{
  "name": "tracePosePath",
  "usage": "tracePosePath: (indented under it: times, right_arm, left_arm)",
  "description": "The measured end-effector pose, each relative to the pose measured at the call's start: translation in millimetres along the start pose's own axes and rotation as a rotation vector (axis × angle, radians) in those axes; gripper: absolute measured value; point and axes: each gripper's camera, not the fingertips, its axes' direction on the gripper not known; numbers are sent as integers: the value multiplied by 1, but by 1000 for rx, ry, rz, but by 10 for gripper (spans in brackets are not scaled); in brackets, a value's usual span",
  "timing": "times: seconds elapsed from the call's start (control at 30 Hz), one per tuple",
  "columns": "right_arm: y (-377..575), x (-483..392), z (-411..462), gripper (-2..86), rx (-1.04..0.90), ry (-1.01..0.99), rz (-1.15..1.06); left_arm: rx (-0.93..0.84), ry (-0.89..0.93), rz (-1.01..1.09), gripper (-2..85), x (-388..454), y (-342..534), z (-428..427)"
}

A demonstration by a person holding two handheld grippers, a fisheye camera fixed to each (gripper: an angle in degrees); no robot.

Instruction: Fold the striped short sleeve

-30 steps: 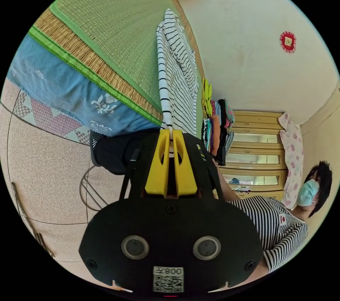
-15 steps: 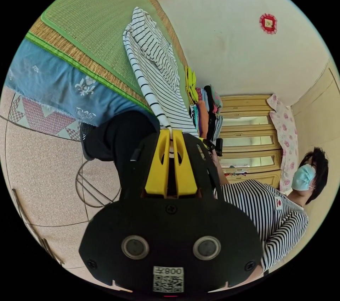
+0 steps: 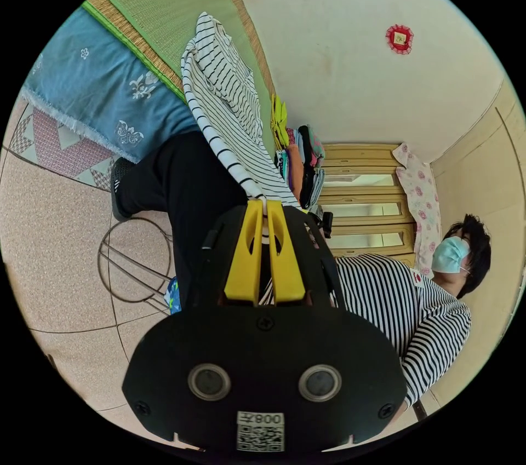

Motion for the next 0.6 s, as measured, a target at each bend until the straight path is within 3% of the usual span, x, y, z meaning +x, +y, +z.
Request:
tracePosePath:
  times: [0.27, 0.6]
  right_arm:
    - [5, -5, -15, 4, 28, -22, -7]
    - [-65, -15, -29, 4, 88, -50, -50]
  left_arm:
    - [9, 33, 0, 10, 9, -9, -4]
    - [71, 79, 48, 11, 32, -66, -17]
